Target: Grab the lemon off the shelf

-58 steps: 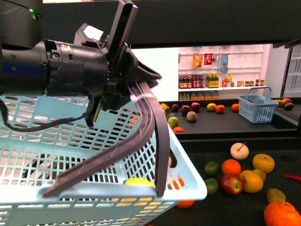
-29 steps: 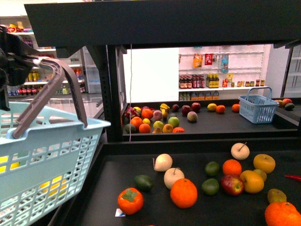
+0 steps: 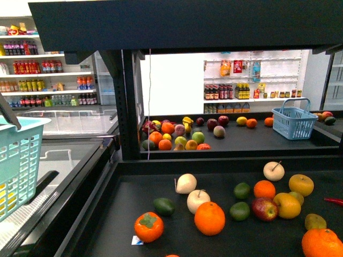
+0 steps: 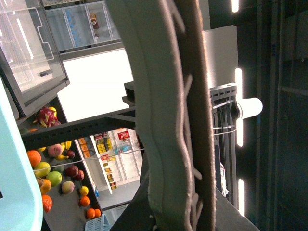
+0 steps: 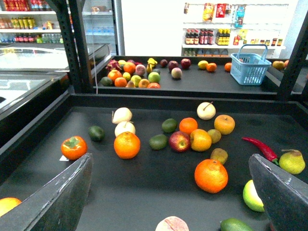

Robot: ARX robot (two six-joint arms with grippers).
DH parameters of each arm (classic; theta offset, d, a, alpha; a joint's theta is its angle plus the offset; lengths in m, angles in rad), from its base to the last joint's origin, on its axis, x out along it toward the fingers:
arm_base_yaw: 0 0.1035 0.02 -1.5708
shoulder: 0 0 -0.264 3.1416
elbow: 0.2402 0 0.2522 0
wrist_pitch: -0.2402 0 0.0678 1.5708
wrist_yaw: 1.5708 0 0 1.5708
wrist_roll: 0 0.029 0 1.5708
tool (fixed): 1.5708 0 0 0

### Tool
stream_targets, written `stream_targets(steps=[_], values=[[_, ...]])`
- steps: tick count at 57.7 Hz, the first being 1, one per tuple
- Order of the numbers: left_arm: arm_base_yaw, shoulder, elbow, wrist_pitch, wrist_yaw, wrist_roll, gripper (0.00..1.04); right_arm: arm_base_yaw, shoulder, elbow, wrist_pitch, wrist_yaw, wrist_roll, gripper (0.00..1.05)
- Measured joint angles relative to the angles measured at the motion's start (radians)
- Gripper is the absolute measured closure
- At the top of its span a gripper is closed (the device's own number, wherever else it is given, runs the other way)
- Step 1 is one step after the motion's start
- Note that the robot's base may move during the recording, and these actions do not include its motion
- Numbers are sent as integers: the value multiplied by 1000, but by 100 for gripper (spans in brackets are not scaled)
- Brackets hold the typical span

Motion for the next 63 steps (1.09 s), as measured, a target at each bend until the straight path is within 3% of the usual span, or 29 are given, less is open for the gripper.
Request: stream_targets(steps=[28,63], values=[[67,182,-21,238,44,-75,97,0,0,0,0,0,0,7],[68,233,-21,250,10,-115,97,0,0,0,0,0,0,7]])
